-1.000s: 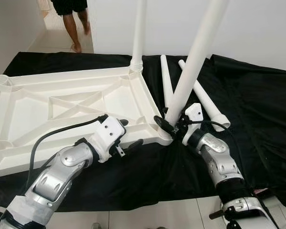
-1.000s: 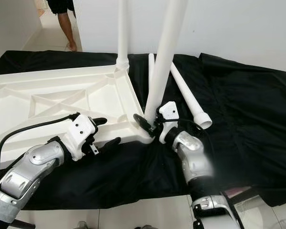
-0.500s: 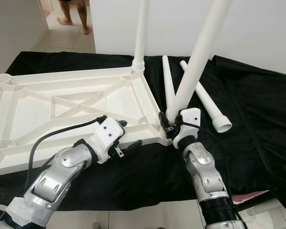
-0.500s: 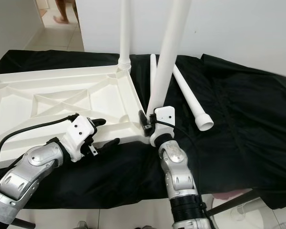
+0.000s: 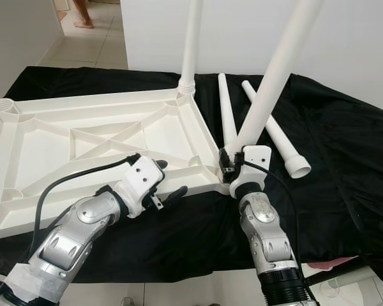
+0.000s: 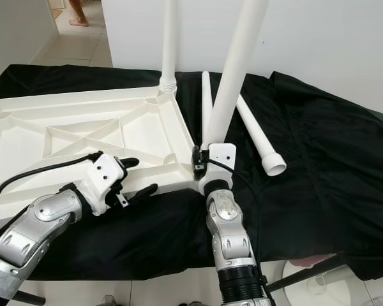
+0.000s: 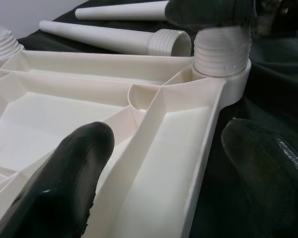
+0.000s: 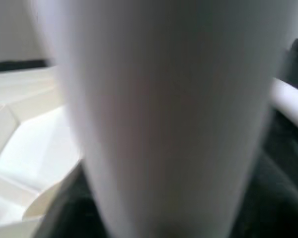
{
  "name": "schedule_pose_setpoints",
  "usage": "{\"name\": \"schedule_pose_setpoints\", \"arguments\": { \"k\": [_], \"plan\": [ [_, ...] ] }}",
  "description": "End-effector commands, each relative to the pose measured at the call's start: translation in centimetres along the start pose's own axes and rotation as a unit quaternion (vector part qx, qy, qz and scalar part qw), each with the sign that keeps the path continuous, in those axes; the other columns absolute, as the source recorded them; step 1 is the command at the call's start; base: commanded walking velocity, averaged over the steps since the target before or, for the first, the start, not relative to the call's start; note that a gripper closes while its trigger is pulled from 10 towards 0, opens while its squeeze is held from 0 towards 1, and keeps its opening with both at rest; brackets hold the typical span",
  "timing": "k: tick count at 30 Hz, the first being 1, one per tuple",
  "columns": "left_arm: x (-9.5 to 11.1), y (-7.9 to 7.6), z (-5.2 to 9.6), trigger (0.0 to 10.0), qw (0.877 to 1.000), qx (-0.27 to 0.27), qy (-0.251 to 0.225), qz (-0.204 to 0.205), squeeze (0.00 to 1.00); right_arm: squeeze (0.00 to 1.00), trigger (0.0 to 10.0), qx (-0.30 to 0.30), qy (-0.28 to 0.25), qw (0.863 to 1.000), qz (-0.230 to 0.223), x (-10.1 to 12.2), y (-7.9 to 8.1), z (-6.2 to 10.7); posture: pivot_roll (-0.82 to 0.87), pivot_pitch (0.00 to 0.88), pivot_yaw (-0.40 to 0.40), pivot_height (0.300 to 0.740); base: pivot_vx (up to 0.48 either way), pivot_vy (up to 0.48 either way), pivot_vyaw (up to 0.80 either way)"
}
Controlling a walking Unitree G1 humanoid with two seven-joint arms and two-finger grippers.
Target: Building children table
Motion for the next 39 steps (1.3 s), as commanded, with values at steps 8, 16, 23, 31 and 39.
{"name": "schedule_pose_setpoints", "arguments": {
  "k": [8,16,23,31,39],
  "plan": [
    [-0.4,-0.6,0.1,10.0,0.999,-0.032,0.01,-0.007,0.0,0.53,10.0,0.077,-0.001,0.996,-0.04,-0.9,0.0,1.1,0.01,0.087,-0.087,0.74,0.0,0.0,0.0],
    [-0.5,-1.2,0.0,10.0,0.999,-0.039,0.011,-0.007,0.0,0.0,10.0,0.153,-0.001,0.988,-0.008,-1.3,-0.7,1.3,0.01,0.088,-0.082,0.74,0.0,0.0,0.0],
    [-0.5,-1.1,-0.3,10.0,0.999,-0.041,0.011,-0.011,0.0,0.0,10.0,0.271,-0.02,0.96,0.073,-0.5,-2.5,-0.5,0.0,0.093,-0.067,0.74,0.0,0.0,0.0],
    [-0.3,-1.0,-0.7,10.0,0.999,-0.039,0.007,-0.016,0.0,0.0,10.0,0.349,-0.008,0.929,0.126,-0.5,-2.0,-2.2,0.01,0.08,-0.067,0.74,0.0,0.0,0.0],
    [-0.3,-0.9,-0.7,10.0,0.999,-0.033,0.006,-0.018,0.0,0.0,0.0,0.388,0.021,0.913,0.125,-2.1,-2.2,-1.9,0.02,0.082,-0.076,0.74,0.0,0.0,0.0]
  ]
}}
Point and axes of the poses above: a point about 5 cm out from each wrist's last joint towards the gripper, its own z axis pointing back from the gripper into the wrist, its own x axis along the axis of the wrist's last joint, y = z × x, the point moved 2 cm from there along -z, pointing out of the wrist towards the gripper, and after that the axes turned 7 degrees about z, right-handed, at the moved point
